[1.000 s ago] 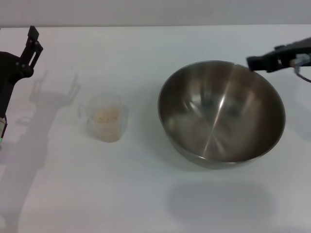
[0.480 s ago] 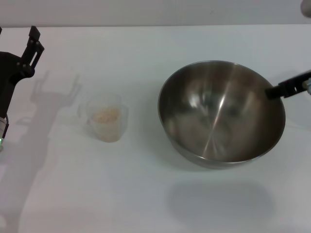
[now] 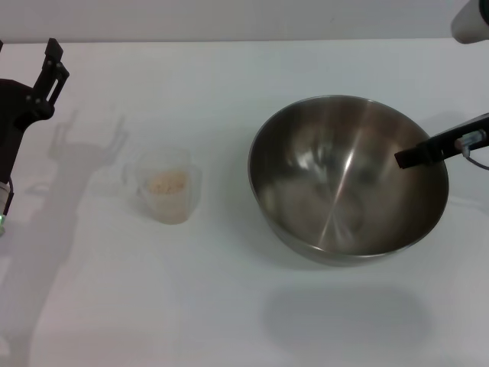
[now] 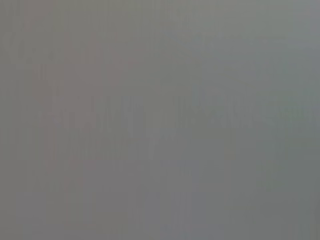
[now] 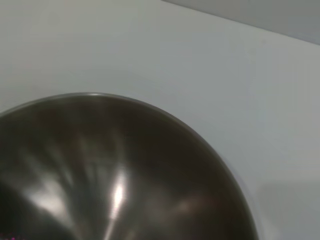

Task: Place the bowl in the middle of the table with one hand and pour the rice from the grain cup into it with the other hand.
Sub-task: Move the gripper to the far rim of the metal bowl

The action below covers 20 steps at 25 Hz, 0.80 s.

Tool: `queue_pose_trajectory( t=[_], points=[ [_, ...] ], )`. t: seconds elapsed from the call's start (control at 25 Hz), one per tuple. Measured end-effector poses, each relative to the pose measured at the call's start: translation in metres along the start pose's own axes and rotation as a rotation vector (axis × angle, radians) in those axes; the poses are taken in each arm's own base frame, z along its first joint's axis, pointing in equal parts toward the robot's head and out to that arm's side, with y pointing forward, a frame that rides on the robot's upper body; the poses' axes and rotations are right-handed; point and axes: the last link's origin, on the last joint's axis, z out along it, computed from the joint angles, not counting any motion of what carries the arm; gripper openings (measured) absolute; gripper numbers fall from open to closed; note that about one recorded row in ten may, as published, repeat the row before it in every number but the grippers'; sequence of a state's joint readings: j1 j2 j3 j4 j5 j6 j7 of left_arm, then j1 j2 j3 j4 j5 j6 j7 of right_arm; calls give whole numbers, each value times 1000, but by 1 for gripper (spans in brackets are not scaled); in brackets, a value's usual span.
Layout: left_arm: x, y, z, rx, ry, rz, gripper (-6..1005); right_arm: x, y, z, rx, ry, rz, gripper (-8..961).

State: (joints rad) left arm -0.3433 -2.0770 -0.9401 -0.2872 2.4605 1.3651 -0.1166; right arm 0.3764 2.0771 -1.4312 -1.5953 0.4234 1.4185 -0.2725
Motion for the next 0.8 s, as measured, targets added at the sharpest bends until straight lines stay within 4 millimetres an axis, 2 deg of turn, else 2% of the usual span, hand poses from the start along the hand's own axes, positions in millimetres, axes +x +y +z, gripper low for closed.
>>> queue_pose_trajectory(
  t=[0.64,0.72,0.8],
  points=[
    [0,-1,1,4,1,1,824,2,-2,10,-8,40,-4,501],
    [0,-1,0,4,1,1,824,2,-2,10,-7,41,-7,261],
    [0,-1,0,4,1,1,824,2,-2,11,-8,44,-7,191]
  ],
)
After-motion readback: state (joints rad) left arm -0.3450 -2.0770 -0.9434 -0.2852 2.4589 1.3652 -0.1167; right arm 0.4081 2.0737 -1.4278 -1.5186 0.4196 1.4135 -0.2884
